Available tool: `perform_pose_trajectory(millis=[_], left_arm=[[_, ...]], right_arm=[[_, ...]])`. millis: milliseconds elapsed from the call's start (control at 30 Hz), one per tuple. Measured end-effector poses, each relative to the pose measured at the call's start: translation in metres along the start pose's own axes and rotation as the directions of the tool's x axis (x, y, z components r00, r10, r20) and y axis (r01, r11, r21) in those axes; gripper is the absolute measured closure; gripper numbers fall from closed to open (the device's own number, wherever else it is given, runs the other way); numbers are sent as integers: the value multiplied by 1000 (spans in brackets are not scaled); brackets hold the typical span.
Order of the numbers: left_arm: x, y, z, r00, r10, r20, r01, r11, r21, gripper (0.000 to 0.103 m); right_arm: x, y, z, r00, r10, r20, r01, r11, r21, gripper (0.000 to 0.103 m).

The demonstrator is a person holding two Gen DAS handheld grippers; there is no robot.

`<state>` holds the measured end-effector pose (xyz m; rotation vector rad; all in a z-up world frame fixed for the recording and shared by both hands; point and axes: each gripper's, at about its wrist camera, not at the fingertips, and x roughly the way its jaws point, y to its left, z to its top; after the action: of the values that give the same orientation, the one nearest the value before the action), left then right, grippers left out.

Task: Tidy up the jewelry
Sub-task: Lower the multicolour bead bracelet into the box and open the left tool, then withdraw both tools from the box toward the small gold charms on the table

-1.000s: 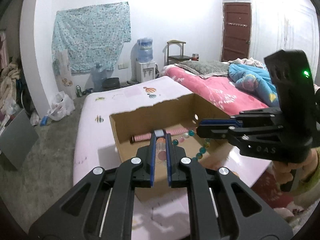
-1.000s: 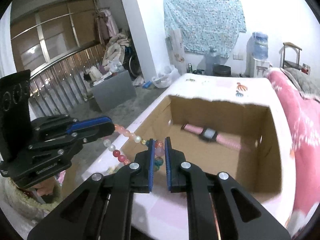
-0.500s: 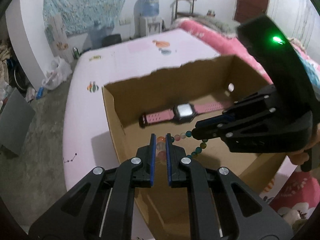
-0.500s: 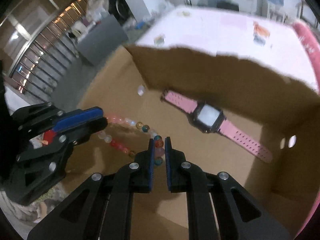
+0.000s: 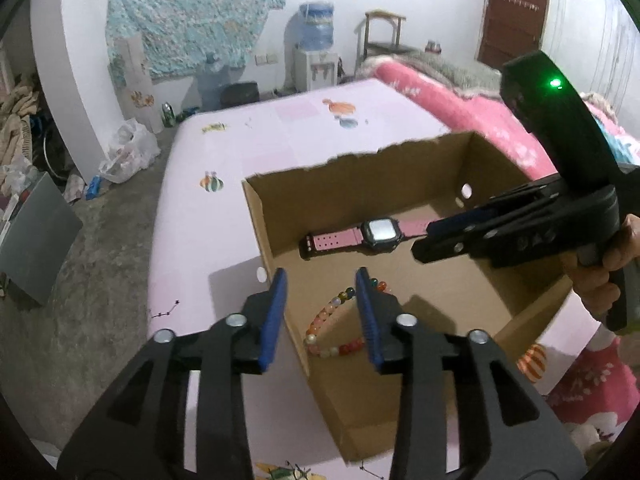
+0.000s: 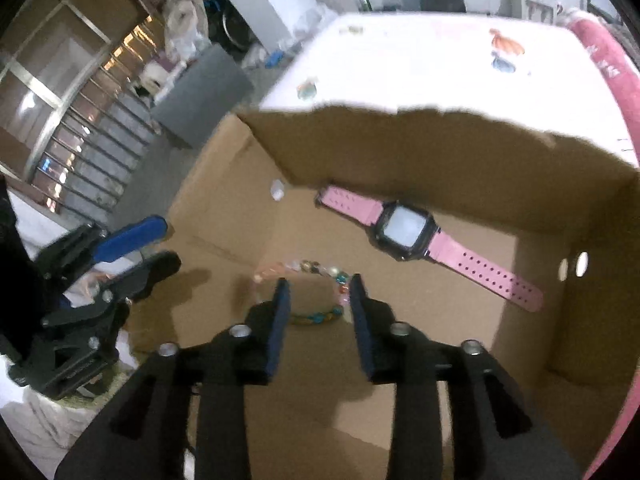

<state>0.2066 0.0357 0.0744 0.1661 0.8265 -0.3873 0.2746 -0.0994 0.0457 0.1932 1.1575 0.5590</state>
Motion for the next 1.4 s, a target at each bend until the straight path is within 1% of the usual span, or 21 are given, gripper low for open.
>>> perform_pose_trajectory(millis=[33,67,133,200,267,367,433,467,533,633,667,700,767,800,867,933,1167,1267,1300,1333,1400], left_arm=[[-8,0,-2,1000,-3,16,3,1000,-6,61],[-18,0,-6,999,-7,35,8,1000,-13,55],[-33,-2,-11,998,-15,61,17,1000,-20,46],[-51,-4,-21,995,-29,94,32,999,-30,33],[-63,-5,-30,993,-34,117,39,998,-43,30],[-75,-6,-50,990,-28,135,37,997,-67,25],[-74,-5,-69,992,-25,126,36,995,-93,24],[-72,-5,-75,993,-29,113,41,994,-103,24],[-55,-3,-90,998,-40,52,46,990,-133,24],[-21,-5,-102,999,15,-49,-21,992,-124,24],[-13,-6,-105,997,32,-69,-40,992,-119,24],[-8,-6,-106,996,38,-75,-47,992,-120,24],[-1,-2,-105,997,35,-68,-44,989,-141,24],[0,0,-104,997,32,-65,-42,987,-154,23],[2,2,-101,998,12,-63,-23,984,-174,22],[4,4,-99,999,20,-47,-28,983,-180,22],[18,5,-90,999,18,-33,-23,984,-177,22],[20,8,-88,999,24,-33,-30,983,-182,22],[19,8,-90,999,24,-31,-30,983,-180,22],[17,6,-94,999,17,-35,-23,984,-177,22],[13,2,-104,999,-3,-49,-5,986,-166,22]], right_arm=[[-10,1,-2,1000,3,25,-3,1000,-5,58],[-25,4,-8,998,7,66,-6,1000,-14,55],[-47,7,-18,993,17,119,-15,1000,-20,44],[-73,12,-35,982,35,183,-29,999,-32,39],[-93,13,-50,971,55,231,-48,998,-34,37],[-116,12,-89,950,112,292,-112,994,-17,37],[-115,10,-112,948,121,293,-130,991,12,37],[-108,5,-129,953,117,280,-134,990,44,37],[-93,-4,-145,965,92,246,-120,988,101,37],[-67,-26,-158,984,2,180,-40,978,205,37],[-59,-33,-158,985,-57,163,18,973,230,43],[-57,-36,-157,984,-92,155,52,969,241,49],[-54,-45,-155,978,-131,161,85,960,267,53],[-54,-50,-152,977,-125,173,73,957,282,57],[-55,-57,-146,976,-108,187,47,951,304,59],[-56,-59,-140,972,-126,200,62,952,299,60],[-51,-70,-122,969,-133,210,67,954,293,60],[-57,-70,-125,966,-142,215,76,955,287,60],[-61,-69,-127,962,-162,220,98,956,277,59],[-65,-67,-132,957,-192,218,130,954,269,51],[-73,-66,-144,947,-243,209,186,947,262,42]])
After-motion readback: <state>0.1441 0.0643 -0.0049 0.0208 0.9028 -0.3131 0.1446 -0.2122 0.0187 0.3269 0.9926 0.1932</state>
